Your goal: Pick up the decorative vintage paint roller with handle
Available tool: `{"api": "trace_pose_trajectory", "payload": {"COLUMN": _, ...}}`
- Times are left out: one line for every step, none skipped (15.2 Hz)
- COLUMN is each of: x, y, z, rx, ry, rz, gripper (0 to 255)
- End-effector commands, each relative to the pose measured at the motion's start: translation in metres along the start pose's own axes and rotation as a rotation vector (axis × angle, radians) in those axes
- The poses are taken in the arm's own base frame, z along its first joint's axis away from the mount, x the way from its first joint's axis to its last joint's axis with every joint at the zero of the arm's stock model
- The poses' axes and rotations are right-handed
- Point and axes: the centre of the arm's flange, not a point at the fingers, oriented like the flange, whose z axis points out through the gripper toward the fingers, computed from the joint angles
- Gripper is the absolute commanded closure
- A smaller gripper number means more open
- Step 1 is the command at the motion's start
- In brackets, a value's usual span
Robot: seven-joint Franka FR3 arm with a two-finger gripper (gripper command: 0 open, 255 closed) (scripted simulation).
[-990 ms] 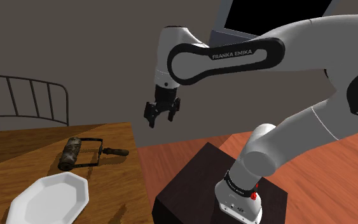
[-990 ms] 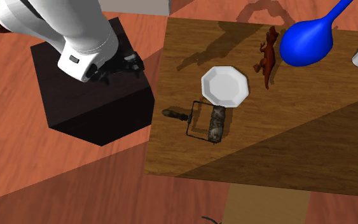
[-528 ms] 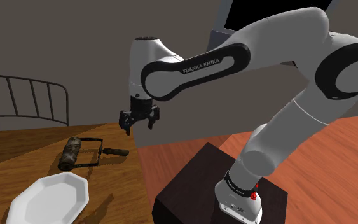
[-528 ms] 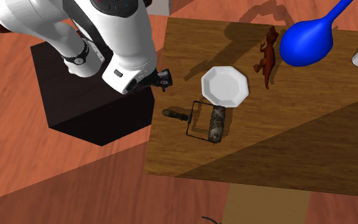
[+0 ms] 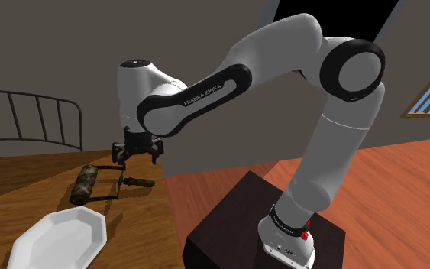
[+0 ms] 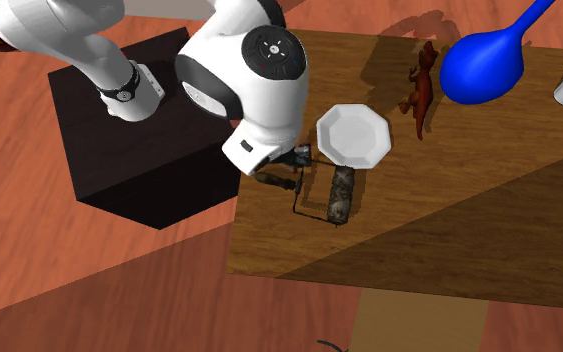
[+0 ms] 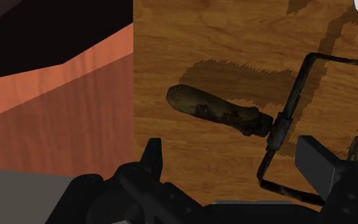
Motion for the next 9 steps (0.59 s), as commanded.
{"api": "trace_pose_trajectory", "payload": {"x": 0.015, "y": -0.022, "z": 0.014, "rx": -0.006, "ry": 0.016, "rz": 0.039, "gripper": 0}}
{"api": "trace_pose_trajectory", "payload": {"x": 0.021, "y": -0.033, "z": 0.020, "rx": -0.009, "ry": 0.022, "rz": 0.055, "gripper": 0}}
{"api": "trace_pose_trajectory", "payload": {"x": 0.026, "y": -0.043, "z": 0.026, "rx": -0.012, "ry": 0.029, "rz": 0.072, "gripper": 0}}
{"api": "trace_pose_trajectory", "payload": {"x": 0.032, "y": -0.053, "z": 0.032, "rx": -0.015, "ry": 0.035, "rz": 0.089, "gripper": 0}}
{"api": "trace_pose_trajectory", "payload": {"x": 0.035, "y": -0.058, "z": 0.035, "rx": -0.016, "ry": 0.038, "rz": 0.097, "gripper": 0}}
{"api": "trace_pose_trajectory", "payload": {"x": 0.035, "y": -0.058, "z": 0.040, "rx": -0.016, "ry": 0.038, "rz": 0.097, "gripper": 0}}
{"api": "trace_pose_trajectory", "payload": {"x": 0.035, "y": -0.058, "z": 0.046, "rx": -0.016, "ry": 0.038, "rz": 0.097, "gripper": 0}}
{"api": "trace_pose_trajectory", "payload": {"x": 0.035, "y": -0.058, "z": 0.051, "rx": -0.016, "ry": 0.038, "rz": 0.097, "gripper": 0}}
{"api": "trace_pose_trajectory", "payload": {"x": 0.034, "y": -0.058, "z": 0.056, "rx": -0.016, "ry": 0.038, "rz": 0.097, "gripper": 0}}
